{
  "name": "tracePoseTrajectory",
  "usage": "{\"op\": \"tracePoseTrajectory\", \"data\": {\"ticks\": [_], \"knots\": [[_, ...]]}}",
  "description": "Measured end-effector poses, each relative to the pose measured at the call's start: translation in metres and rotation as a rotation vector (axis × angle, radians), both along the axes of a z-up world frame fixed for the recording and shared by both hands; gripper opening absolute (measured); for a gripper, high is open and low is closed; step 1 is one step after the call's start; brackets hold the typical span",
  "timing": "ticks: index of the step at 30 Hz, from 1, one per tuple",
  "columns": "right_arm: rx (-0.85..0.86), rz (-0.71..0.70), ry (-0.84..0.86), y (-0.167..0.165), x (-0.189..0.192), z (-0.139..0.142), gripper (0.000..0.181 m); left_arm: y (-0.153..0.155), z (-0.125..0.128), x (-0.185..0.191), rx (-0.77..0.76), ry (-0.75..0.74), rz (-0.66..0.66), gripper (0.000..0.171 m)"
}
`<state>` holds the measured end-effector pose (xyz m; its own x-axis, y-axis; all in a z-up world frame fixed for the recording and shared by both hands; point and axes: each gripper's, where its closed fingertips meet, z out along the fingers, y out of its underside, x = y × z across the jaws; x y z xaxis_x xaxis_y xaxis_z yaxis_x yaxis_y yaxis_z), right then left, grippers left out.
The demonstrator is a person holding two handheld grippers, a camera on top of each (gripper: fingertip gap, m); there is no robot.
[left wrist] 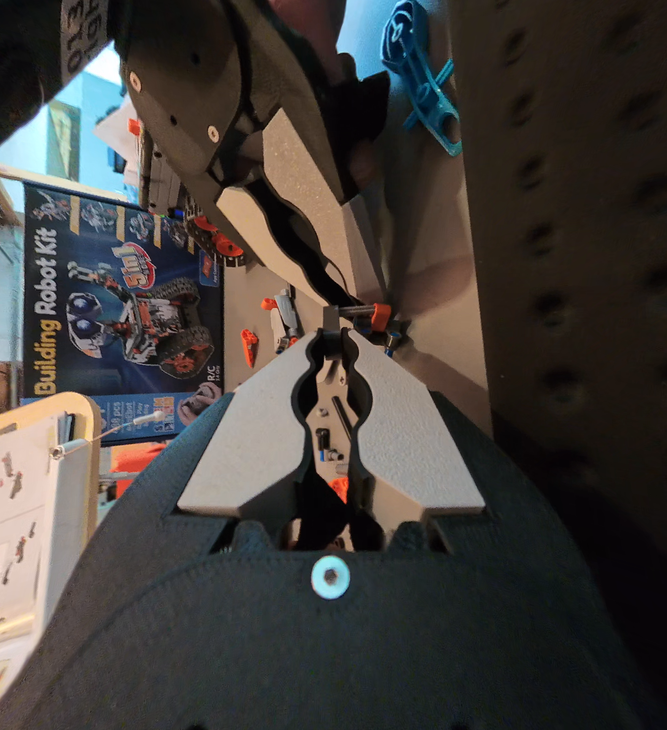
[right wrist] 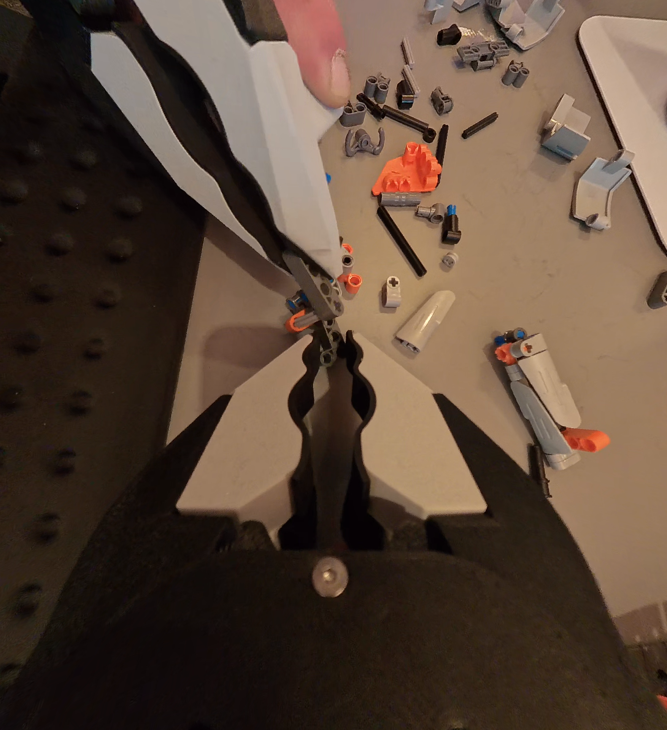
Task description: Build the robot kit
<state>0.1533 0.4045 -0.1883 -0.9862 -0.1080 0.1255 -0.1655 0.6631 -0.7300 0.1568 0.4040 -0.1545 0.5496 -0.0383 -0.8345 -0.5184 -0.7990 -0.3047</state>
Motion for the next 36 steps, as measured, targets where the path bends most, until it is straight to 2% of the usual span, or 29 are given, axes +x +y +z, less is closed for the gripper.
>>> {"op": "tracePoseTrajectory", "data": {"ticks": [14, 30, 36], "knots": [[-0.001, 0.002, 0.009, 0.0, 0.0, 0.0, 0.01, 0.004, 0.0, 0.006, -0.176, 0.257, -0.19, 0.007], [0.0, 0.002, 0.002, -0.001, 0.0, 0.0, 0.01, 0.01, -0.003, 0.013, -0.433, 0.359, -0.337, 0.006], [-0.002, -0.002, 0.001, -0.001, 0.0, 0.0, 0.01, 0.009, -0.003, 0.011, -0.477, 0.369, -0.356, 0.007]]}}
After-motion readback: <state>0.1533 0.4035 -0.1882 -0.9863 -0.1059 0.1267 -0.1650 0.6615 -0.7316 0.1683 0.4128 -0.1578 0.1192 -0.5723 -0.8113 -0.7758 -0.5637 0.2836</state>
